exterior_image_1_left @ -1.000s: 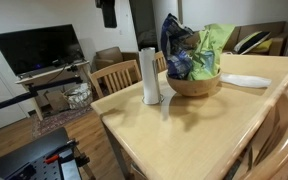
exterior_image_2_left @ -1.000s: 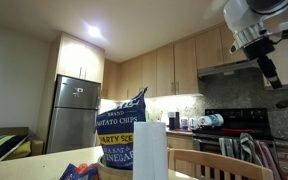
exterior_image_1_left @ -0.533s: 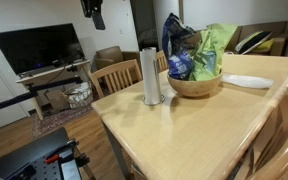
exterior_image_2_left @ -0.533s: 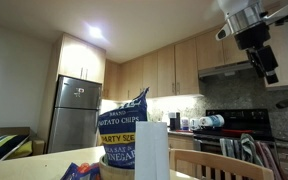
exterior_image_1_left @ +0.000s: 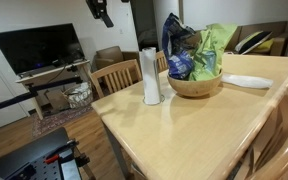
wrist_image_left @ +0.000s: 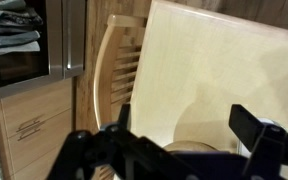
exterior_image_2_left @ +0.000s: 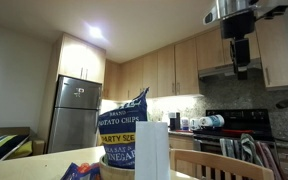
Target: Pull on the paper towel
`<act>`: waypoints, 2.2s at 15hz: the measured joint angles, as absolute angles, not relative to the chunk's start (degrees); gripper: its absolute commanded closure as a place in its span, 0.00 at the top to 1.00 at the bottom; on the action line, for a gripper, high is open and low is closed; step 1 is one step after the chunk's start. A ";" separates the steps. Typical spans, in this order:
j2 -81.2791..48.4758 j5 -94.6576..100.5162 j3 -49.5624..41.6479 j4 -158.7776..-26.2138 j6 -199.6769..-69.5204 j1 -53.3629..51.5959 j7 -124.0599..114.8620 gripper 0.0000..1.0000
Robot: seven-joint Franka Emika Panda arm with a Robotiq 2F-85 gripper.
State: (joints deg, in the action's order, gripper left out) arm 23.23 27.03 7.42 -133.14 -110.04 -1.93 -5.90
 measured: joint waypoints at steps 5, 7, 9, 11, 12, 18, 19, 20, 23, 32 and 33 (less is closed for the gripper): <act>17.89 30.24 11.99 -132.64 -111.75 -2.76 -10.39 1.00; 14.56 32.57 13.34 -131.70 -112.45 -3.09 -13.64 1.00; 10.99 33.81 14.09 -129.99 -112.96 -3.81 -16.60 1.00; 8.52 33.85 14.25 -128.33 -112.95 -4.38 -17.40 1.00; 7.93 33.85 14.27 -127.84 -112.95 -4.43 -17.40 1.00; 7.67 30.72 12.18 -128.88 -115.54 -4.88 -14.47 1.00; 7.67 28.52 11.51 -129.52 -117.82 -4.99 -13.26 1.00; 7.65 26.85 11.07 -130.15 -120.21 -5.04 -12.70 1.00; 7.63 24.09 10.58 -131.86 -127.17 -5.04 -14.13 1.00; 5.52 38.65 11.18 -134.77 -141.09 -4.84 -44.70 1.00; 5.29 41.93 11.18 -134.61 -141.14 -4.78 -49.32 1.00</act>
State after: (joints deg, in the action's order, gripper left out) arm 5.29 41.93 11.18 -134.61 -141.14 -4.78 -49.32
